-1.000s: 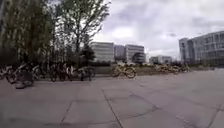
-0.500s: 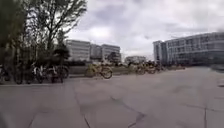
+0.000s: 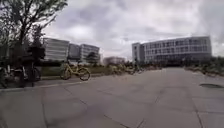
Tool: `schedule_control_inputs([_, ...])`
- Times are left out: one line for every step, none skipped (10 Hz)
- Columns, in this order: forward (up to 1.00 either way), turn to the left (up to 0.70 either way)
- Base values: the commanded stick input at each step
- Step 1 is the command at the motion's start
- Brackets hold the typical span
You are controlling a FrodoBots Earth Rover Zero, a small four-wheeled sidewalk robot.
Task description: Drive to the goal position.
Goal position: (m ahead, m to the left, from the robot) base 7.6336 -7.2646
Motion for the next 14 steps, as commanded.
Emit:
schedule_control_inputs([0.70,0.00])
schedule_control_inputs([0.70,0.00])
schedule_control_inputs([0.70,0.00])
schedule_control_inputs([0.70,0.00])
schedule_control_inputs([0.70,0.00])
schedule_control_inputs([0.70,0.00])
schedule_control_inputs([0.70,0.00])
schedule_control_inputs([0.70,0.00])
schedule_control_inputs([0.70,0.00])
schedule_control_inputs([0.70,0.00])
schedule_control_inputs([0.70,0.00])
schedule_control_inputs([0.70,0.00])
schedule_control_inputs([0.70,0.00])
schedule_control_inputs([0.70,0.00])
